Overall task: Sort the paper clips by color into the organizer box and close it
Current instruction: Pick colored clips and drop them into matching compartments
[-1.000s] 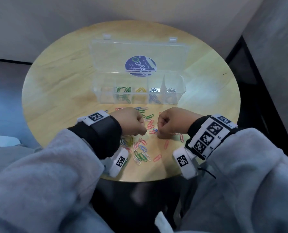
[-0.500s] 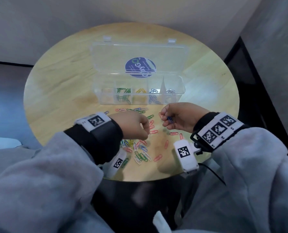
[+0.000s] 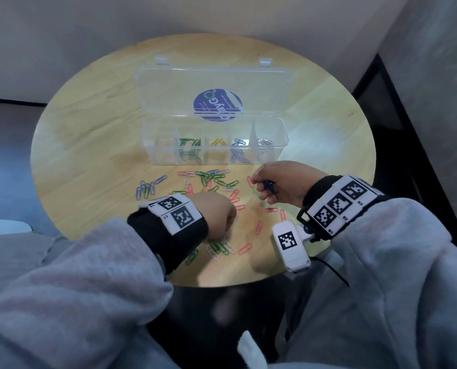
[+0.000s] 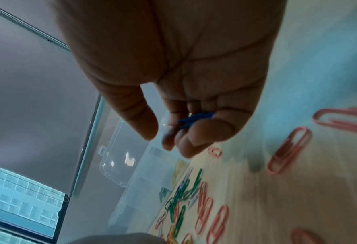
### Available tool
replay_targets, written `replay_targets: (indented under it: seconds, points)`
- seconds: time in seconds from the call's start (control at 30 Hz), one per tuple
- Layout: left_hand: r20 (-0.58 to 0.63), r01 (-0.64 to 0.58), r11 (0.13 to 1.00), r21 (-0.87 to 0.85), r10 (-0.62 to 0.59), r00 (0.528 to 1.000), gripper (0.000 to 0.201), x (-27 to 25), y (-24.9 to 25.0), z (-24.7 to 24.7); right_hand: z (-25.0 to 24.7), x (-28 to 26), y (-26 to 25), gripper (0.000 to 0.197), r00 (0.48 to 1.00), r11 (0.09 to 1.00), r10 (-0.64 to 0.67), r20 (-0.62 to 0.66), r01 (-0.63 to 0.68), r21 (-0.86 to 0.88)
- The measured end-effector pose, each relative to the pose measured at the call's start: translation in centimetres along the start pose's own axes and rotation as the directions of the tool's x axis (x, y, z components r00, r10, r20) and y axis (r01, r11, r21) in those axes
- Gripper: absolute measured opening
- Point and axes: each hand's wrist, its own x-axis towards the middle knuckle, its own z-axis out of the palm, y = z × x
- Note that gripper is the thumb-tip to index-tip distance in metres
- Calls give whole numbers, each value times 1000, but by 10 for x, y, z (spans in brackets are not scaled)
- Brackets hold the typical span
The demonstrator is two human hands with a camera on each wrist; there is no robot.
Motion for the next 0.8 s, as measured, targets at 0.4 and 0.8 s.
replay_targets:
  seconds: [0.4,0.8]
  points:
    - [-52,-5,592,-806,-61,997,26,-4,-40,-20,4,0,-4,24,998,995,13,54,-19,102]
    - [-20,-98,-294,-951,-256,967,19,6,-49,-43,-9,-5,-30,42,989,926,-137,58,107,362]
